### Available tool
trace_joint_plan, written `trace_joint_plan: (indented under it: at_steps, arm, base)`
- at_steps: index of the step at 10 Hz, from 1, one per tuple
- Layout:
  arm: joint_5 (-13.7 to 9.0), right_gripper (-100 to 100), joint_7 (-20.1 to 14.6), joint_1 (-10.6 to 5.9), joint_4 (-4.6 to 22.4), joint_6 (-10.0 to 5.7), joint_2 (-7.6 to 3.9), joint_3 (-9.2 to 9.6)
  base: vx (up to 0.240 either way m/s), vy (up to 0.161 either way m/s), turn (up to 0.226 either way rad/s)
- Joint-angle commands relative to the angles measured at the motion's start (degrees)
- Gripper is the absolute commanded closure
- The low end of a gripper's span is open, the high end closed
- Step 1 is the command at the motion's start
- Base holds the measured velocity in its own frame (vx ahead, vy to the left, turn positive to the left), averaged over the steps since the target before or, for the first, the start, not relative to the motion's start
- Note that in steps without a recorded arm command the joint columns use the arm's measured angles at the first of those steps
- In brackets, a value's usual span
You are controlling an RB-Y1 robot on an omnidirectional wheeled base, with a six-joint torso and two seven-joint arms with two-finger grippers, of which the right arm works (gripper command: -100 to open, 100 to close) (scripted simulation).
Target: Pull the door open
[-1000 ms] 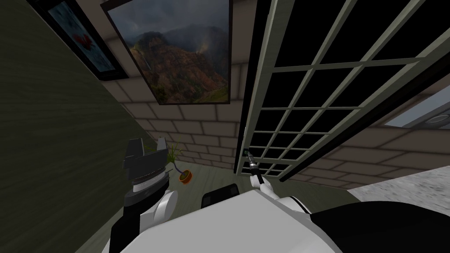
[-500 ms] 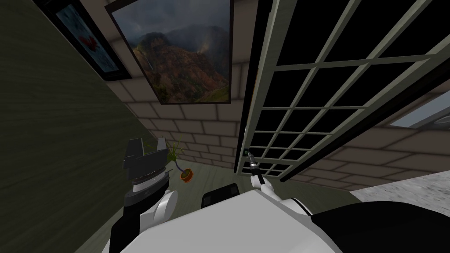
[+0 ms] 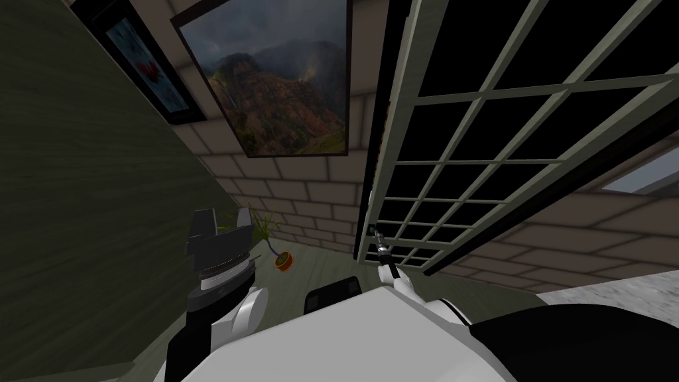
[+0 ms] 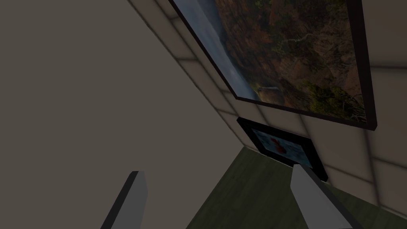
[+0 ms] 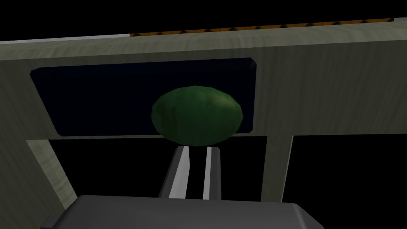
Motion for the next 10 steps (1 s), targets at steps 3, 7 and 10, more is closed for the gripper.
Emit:
trace_joint_plan:
  at_steps: [3,7,10]
  arm:
    - [-0.81,100,-5.56,-1.39,1.56,-1.09,0.73,1.59]
    - [-3.06,-100,-10.44,-1.28,2.63,-1.21,-0.22,1.16]
    - [-4.67,-100,-14.19,-1.29,2.26,-1.33,0.04,1.73]
  base:
    - [-0.043,-0.007,0.056]
    - [-0.032,-0.015,0.033]
    - [-0.043,-0.006,0.028]
